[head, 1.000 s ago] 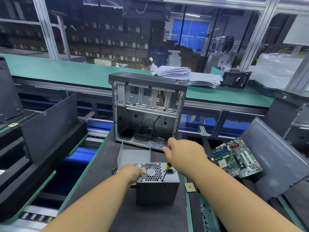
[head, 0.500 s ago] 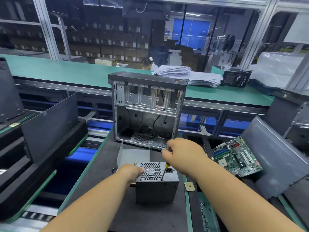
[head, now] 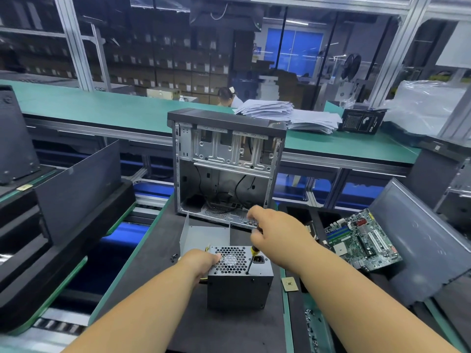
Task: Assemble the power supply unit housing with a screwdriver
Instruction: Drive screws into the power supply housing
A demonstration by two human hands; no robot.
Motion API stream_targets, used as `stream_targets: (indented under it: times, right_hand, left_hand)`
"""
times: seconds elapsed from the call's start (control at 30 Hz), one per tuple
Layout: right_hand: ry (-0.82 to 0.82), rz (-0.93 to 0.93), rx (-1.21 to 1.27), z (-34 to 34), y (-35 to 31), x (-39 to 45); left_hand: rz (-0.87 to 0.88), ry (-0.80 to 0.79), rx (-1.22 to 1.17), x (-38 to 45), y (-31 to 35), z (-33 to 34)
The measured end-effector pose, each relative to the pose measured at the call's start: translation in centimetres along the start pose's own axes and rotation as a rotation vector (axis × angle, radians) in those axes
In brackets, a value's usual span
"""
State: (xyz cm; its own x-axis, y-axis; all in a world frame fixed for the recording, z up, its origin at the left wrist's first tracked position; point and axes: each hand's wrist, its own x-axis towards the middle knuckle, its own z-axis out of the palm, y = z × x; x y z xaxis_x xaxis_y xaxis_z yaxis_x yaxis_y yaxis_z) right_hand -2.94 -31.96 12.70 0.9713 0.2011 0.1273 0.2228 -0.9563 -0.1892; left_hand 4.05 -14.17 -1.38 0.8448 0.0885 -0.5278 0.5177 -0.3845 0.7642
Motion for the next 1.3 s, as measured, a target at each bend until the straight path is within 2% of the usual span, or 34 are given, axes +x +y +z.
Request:
stream_targets:
  times: [0.13, 0.33, 0.43, 0.6, 0.83, 1.1, 1.3]
  right_hand:
    - [0.052, 0.047, -0.188, 0.6, 0.0, 0.0]
    - [0.008, 0.013, -0.005, 0.3, -0.1, 0.0]
    - [0.056, -0.005, -0.073, 0.3, -0.1, 0.1]
    - [0.045, 0.053, -0.232, 0.6, -0.2, 0.2]
    - [-0.018, -0.041, 0.054, 0.5, 0.2, 0.1]
    - [0.100, 0.049, -0.192, 1.6, -0.3, 0.3]
    - [0.074, 0.027, 0.029, 2.0, -0.3, -0.2]
  left_hand:
    - [-0.001, -0.015, -0.015, 0.1, 0.0, 0.0]
    - [-0.013, -0.025, -0.038, 0.5, 0.0, 0.1]
    - [-0.017, -0.017, -0.019, 0.6, -0.1, 0.0]
    - [-0.034, -0.031, 0.012, 0.5, -0.1, -0.1]
    - [-0.045, -0.019, 0.012, 0.5, -0.1, 0.0]
    - [-0.035, -0.011, -0.006, 0.4, -0.3, -0.2]
    - [-0.031, 0.005, 0.000, 0.2, -0.3, -0.1]
